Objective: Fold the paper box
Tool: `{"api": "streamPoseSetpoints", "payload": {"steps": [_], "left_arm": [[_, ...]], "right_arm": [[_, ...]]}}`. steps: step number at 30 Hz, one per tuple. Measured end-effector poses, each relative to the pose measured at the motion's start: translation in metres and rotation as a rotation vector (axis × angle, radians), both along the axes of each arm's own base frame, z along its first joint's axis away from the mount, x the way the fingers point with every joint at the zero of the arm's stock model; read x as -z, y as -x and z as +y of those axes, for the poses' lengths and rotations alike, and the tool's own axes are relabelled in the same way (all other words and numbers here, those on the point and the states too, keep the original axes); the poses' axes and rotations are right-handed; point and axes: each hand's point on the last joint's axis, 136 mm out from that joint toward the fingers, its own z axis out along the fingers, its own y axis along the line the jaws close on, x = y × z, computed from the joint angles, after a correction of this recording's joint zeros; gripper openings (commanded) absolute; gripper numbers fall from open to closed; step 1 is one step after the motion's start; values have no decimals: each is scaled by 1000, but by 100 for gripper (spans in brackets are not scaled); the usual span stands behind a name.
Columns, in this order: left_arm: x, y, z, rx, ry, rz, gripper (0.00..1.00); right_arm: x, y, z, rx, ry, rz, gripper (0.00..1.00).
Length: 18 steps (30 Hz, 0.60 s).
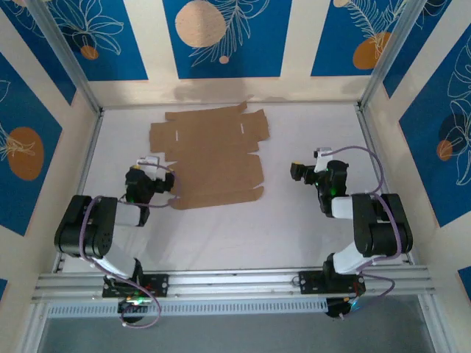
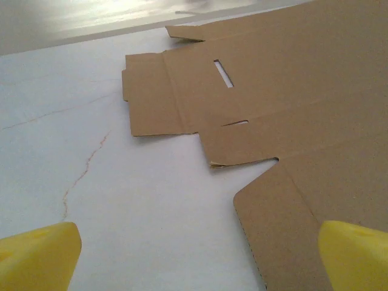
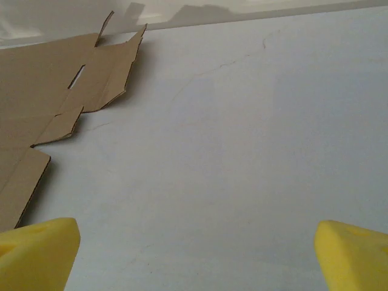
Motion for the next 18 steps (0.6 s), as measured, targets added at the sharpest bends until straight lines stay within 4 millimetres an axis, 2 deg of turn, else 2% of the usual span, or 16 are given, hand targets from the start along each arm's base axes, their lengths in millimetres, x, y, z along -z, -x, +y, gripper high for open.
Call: {"api": "streamPoseSetpoints", "payload": {"steps": [18], "left_arm": [[1, 1, -1, 9, 4, 5, 100]], "right_arm": [[0, 0, 0, -2, 3, -1, 99]]}}
